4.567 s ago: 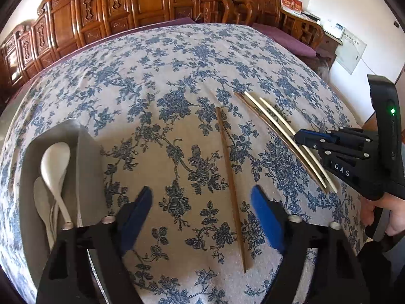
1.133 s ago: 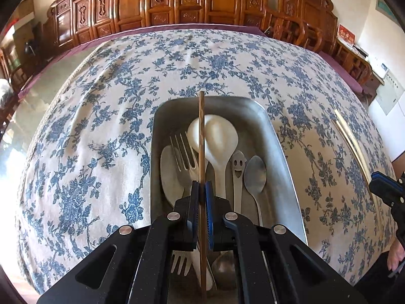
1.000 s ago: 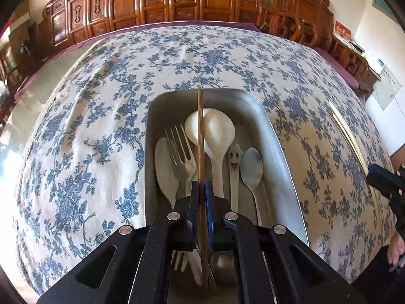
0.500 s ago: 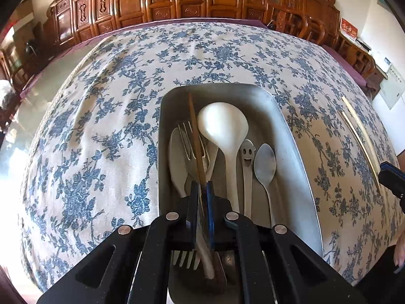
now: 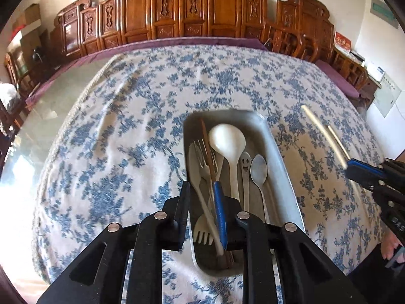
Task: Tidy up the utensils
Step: 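Open the left tool to release the wooden chopstick and withdraw, then lower the bamboo chopstick into the tray and open the right tool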
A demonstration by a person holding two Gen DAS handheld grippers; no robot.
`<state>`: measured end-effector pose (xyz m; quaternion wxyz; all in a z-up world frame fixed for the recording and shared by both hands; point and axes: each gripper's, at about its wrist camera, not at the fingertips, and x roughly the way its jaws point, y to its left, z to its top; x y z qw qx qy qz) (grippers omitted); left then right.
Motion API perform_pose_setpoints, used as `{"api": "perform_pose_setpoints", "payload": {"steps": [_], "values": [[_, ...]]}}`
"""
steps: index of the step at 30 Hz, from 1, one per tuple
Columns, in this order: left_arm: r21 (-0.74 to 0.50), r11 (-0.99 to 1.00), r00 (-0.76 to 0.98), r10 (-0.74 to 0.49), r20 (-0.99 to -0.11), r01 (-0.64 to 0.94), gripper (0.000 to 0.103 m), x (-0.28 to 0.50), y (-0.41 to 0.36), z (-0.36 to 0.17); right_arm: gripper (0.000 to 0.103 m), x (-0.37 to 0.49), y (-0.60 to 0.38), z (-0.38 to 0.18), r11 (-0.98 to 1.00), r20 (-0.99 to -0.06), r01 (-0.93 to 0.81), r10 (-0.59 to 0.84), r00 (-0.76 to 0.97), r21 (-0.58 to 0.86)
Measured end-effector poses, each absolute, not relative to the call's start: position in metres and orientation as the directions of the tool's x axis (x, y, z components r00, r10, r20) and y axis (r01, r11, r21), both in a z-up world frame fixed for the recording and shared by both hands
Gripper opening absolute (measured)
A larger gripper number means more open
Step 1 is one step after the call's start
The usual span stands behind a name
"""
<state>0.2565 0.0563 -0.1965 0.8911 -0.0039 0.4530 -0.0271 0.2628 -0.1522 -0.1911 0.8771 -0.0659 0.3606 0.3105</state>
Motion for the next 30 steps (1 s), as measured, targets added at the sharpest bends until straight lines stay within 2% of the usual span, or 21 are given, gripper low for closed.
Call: {"api": "perform_pose_setpoints", "payload": {"steps": [7, 21, 27, 30], "values": [[-0.034, 0.997, 0.618, -0.065, -0.784, 0.062, 0.019, 0.248, 0.082, -0.171, 0.006, 0.276, -0.109, -0.182, 0.799, -0.671, -0.571, 0.530, 0.519, 0.189], [-0.038, 0.993, 0.612, -0.099, -0.785, 0.113, 0.021, 0.236, 0.122, -0.153, 0.006, 0.296, -0.060, -0.189, 0.842, -0.721, -0.507, 0.468, 0.510, 0.187], [-0.050, 0.993, 0.615, -0.103, -0.782, 0.102, 0.033, 0.226, 0.134, -0.154, 0.006, 0.304, -0.052, -0.209, 0.855, -0.754, -0.465, 0.458, 0.472, 0.229], [-0.047, 0.995, 0.612, -0.090, -0.786, 0.086, 0.043, 0.222, 0.141, -0.157, 0.006, 0.306, -0.043, -0.219, 0.857, -0.765, -0.456, 0.456, 0.455, 0.239]]}}
